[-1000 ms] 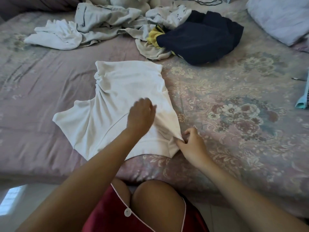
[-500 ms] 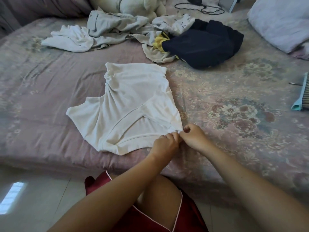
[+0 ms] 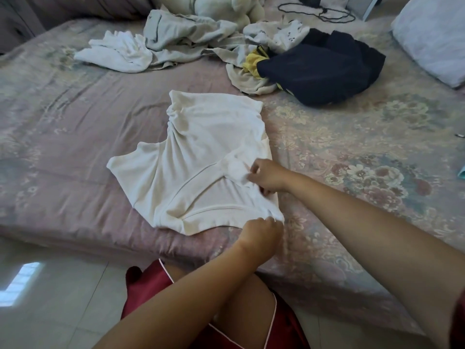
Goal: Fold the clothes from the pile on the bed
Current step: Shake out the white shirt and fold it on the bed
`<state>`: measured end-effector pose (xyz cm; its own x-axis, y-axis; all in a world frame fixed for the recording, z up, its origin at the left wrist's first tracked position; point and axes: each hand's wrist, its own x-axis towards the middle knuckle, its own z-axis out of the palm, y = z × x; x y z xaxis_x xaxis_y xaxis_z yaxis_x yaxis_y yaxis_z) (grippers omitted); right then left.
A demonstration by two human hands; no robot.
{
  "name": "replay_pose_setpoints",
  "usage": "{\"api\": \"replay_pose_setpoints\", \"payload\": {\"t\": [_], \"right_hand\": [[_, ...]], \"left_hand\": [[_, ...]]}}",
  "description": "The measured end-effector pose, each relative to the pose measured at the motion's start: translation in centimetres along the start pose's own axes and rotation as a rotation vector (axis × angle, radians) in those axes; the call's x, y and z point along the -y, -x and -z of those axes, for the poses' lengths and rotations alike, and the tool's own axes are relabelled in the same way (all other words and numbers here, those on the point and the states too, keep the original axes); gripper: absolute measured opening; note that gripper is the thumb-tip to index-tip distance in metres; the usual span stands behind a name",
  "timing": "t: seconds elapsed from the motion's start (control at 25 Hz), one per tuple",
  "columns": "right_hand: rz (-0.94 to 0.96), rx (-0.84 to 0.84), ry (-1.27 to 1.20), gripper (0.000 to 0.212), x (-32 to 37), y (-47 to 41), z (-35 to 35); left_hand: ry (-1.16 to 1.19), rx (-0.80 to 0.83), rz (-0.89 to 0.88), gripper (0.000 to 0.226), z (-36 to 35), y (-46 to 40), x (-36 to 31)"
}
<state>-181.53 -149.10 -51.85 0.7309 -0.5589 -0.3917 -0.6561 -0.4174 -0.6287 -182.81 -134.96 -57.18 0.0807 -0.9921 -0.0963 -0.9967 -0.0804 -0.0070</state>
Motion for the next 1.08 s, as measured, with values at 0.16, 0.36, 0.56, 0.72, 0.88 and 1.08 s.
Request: {"api": "replay_pose_setpoints", "payload": {"t": [0.16, 0.36, 0.56, 0.72, 0.88, 1.08], "right_hand": [[0.091, -0.099, 0.181, 0.025, 0.0, -3.4, 1.6], [0.312, 0.057, 0.767, 0.056, 1.8, -8.0, 1.0], [0.433, -0.229, 0.763, 0.025, 2.2, -9.5, 0.2], [0.282, -0.218, 0.517, 0.036, 1.3, -9.7, -1.1], [0.261, -0.385, 0.426, 0.05, 0.4, -7.0, -2.9], [0.256, -0.208, 0.593, 0.076, -1.9, -4.0, -6.5]], "left_hand": [[0.49, 0.041, 0.261, 0.04, 1.1, 0.0, 1.5], [0.81, 0.022, 0.504, 0.056, 2.3, -1.7, 0.9], [1.027, 0.082, 0.624, 0.028, 1.2, -2.9, 1.2], [1.417, 0.223, 0.623, 0.039, 2.2, -2.3, 2.6], [1.19, 0.073, 0.713, 0.045, 3.3, -0.5, 10.2], [0.584, -0.337, 1.069, 0.043, 3.6, 4.2, 23.1]]}}
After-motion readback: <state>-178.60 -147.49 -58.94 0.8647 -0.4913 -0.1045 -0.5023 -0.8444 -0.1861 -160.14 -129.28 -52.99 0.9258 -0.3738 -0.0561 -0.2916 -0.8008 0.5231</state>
